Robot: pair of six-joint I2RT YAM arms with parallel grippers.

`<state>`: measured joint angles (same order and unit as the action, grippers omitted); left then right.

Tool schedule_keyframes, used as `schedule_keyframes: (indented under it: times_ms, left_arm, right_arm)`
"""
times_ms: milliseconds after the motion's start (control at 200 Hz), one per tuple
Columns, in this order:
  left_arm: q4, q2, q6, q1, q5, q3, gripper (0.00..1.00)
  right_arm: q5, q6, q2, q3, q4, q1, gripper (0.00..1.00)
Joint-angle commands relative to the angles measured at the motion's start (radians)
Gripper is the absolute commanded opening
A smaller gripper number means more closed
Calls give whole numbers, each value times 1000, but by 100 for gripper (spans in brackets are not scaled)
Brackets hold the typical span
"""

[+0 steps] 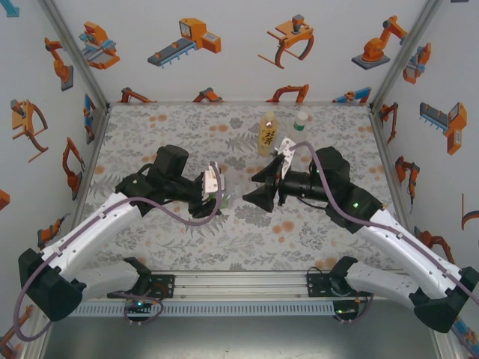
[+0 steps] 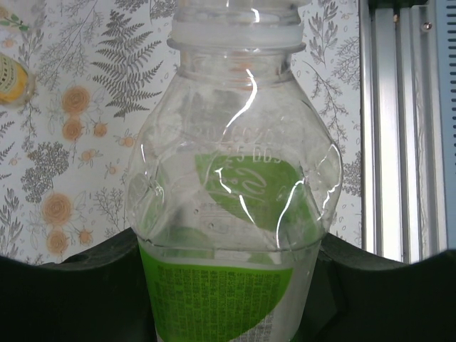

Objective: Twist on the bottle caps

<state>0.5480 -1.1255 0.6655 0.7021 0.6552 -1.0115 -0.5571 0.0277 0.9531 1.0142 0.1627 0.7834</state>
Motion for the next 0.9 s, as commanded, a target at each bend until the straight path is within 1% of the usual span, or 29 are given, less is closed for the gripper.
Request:
schedule_keyframes:
  times_ms: [0, 95, 205, 586, 891]
  left_arm:
    - [-11, 26, 21, 4, 62, -8, 0]
    - [-13, 27, 22, 4, 66, -8, 0]
    - [-13, 27, 19, 4, 67, -10, 0]
    - [-14, 34, 17, 4, 64, -9, 0]
    - [-13, 41, 16, 4, 64, -6, 0]
  right_arm:
    - [-172, -321, -2, 1, -41, 6, 58]
    - [-179, -431, 12, 14, 15, 7, 57]
    - [-179, -468, 29, 29, 40, 6, 55]
    - [-188, -450, 72, 30, -39, 26, 47]
    - [-182, -440, 89, 30, -66, 31, 40]
